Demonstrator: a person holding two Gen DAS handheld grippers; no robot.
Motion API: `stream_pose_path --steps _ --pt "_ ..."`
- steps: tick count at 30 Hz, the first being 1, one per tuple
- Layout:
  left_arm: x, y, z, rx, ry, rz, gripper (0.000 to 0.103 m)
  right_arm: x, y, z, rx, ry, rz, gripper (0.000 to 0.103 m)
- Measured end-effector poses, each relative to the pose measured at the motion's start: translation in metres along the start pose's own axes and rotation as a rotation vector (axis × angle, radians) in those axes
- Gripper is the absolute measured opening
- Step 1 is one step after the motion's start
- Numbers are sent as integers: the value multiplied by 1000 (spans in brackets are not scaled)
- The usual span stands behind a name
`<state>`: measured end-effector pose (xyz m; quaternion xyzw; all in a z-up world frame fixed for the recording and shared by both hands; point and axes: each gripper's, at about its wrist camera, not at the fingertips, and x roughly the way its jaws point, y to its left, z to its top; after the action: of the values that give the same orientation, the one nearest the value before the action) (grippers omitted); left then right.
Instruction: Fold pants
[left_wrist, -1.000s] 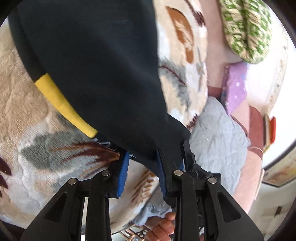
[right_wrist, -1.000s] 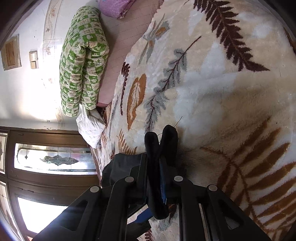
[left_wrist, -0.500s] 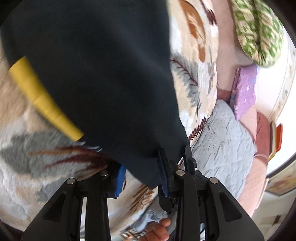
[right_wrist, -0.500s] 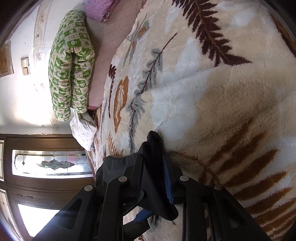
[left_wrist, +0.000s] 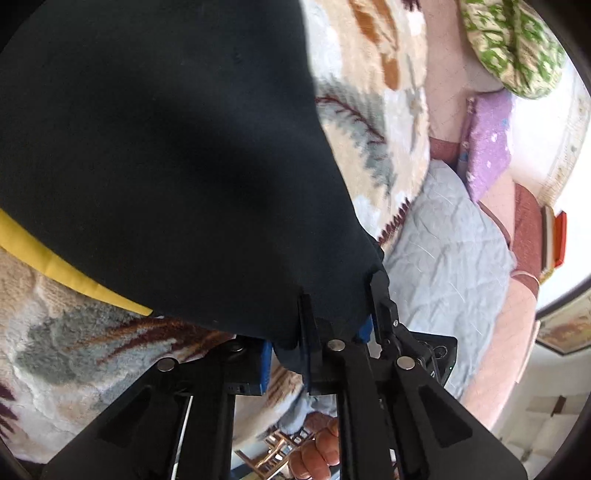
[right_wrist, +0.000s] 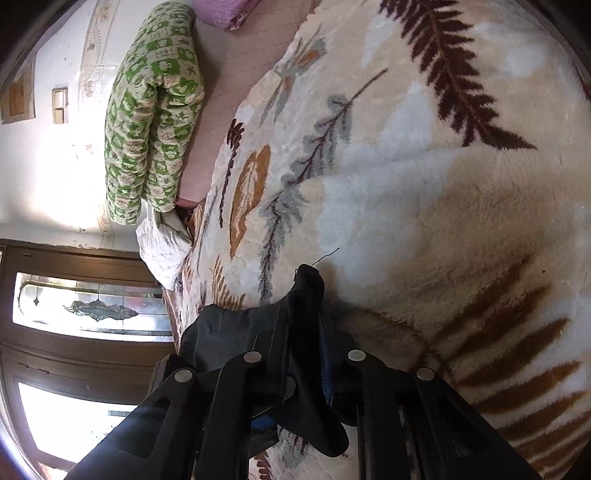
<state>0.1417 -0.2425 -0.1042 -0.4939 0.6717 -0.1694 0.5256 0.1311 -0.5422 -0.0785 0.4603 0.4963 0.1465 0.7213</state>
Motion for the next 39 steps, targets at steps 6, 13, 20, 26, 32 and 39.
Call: stream_pose_path --steps 6,13,20,26,32,39 --pt "-20 -6 -2 24 19 -40 10 -13 35 -11 -46 -28 -4 14" --pt "-59 0 12 -2 -14 -95 10 -7 77 -24 -98 -33 -38 14" --pt "-98 23 36 -51 -54 -121 10 39 120 -37 -141 16 -40 14" --pt "-137 62 59 -119 -102 -114 9 110 147 -51 -157 104 -31 15" --pt "-158 100 82 -179 -86 -90 7 177 150 -68 -117 173 -30 21" --pt "-190 91 81 -80 -137 -9 15 185 175 -86 -204 167 -129 37"
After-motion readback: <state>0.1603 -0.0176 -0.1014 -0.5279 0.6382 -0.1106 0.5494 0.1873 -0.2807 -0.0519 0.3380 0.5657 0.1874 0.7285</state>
